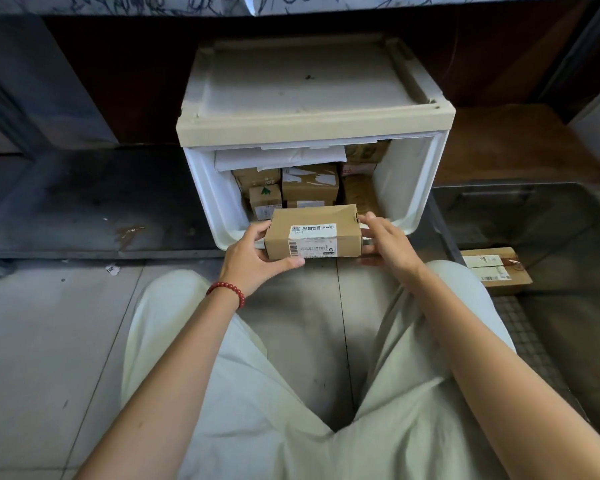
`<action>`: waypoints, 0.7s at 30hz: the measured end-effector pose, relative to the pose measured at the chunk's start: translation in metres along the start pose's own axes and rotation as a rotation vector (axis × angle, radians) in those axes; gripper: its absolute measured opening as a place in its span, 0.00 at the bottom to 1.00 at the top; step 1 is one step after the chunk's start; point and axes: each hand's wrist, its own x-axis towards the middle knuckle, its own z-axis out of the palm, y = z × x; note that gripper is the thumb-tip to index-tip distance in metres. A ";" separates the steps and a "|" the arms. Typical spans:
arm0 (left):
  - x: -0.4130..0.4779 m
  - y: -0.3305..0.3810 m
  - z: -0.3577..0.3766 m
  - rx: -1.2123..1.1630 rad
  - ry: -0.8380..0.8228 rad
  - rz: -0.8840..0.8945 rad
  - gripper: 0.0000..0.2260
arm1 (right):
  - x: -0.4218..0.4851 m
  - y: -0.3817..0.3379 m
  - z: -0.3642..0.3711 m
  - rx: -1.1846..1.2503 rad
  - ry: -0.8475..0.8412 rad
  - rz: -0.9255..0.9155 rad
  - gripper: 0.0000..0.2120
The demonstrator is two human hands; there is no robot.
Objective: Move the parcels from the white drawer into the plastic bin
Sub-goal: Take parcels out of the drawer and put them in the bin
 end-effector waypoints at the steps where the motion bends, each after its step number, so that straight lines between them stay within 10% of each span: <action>1: 0.000 0.000 -0.001 0.017 -0.009 0.003 0.37 | 0.000 0.000 -0.001 -0.024 -0.009 0.010 0.18; 6: 0.004 -0.003 -0.006 0.052 0.009 -0.009 0.34 | -0.003 -0.002 -0.005 -0.211 -0.044 -0.011 0.27; 13: 0.011 0.006 -0.002 -0.026 0.063 -0.022 0.15 | -0.011 -0.008 -0.004 -0.099 -0.073 -0.120 0.14; 21: 0.020 0.038 0.021 -0.109 0.066 0.042 0.17 | -0.013 -0.021 -0.014 -0.073 -0.002 -0.262 0.27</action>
